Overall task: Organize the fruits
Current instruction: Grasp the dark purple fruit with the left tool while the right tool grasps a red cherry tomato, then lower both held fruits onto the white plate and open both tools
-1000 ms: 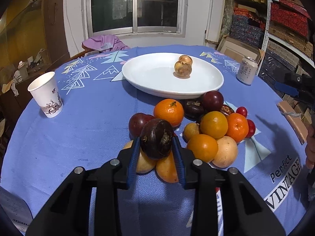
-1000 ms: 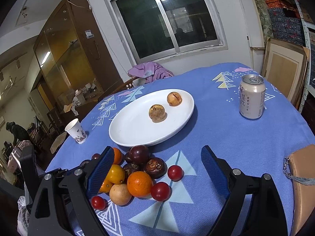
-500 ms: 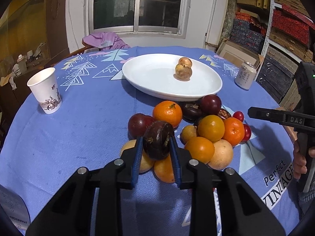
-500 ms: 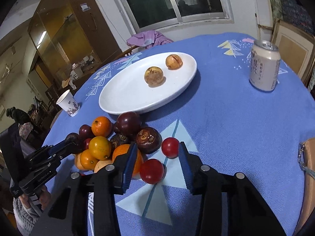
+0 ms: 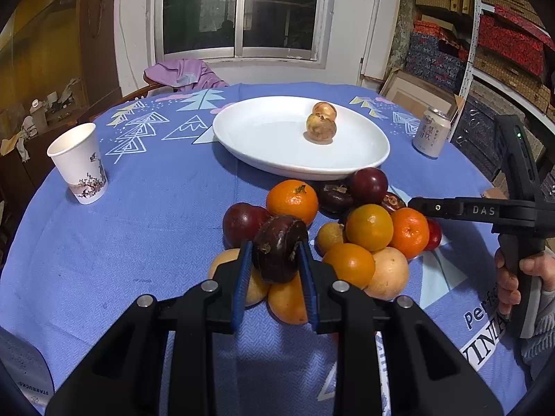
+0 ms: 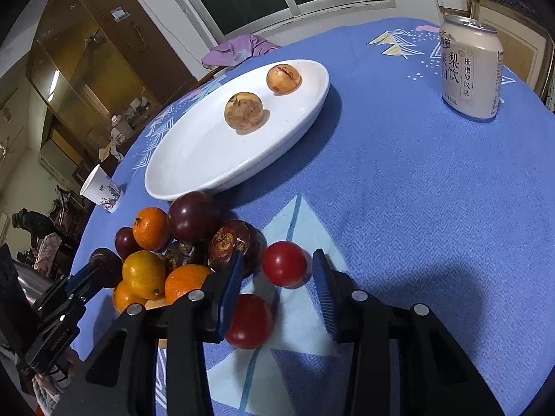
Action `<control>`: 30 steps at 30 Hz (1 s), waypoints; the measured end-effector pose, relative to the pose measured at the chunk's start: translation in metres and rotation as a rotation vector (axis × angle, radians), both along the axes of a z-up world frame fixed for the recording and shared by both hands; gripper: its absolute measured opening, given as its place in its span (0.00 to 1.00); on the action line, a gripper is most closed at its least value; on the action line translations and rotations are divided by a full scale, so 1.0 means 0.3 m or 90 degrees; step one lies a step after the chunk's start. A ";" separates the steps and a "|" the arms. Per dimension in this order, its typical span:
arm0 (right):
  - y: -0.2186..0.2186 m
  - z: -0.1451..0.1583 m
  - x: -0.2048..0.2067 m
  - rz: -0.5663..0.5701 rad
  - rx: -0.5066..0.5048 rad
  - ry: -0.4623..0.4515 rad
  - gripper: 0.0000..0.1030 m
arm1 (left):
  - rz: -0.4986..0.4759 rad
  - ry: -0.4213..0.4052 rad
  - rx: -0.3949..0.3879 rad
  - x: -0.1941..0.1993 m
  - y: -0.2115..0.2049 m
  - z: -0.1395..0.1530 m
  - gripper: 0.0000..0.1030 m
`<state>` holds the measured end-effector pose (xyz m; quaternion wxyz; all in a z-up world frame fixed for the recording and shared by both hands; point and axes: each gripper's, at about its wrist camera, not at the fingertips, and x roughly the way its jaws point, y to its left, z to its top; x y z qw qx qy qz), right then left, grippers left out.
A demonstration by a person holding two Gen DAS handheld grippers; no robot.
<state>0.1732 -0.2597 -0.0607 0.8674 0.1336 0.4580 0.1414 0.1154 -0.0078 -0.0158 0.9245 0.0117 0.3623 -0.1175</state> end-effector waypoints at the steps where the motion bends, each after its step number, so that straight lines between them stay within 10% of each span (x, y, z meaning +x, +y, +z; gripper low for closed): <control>1: -0.001 -0.001 -0.001 0.001 0.002 0.000 0.35 | -0.001 -0.002 -0.001 -0.002 0.000 0.002 0.25; 19: -0.081 0.065 -0.040 -0.027 0.071 -0.044 0.25 | 0.001 -0.069 -0.013 -0.047 0.003 0.082 0.24; 30: 0.074 0.210 0.156 0.014 0.056 -0.077 0.25 | 0.025 -0.025 -0.022 0.273 -0.087 0.189 0.24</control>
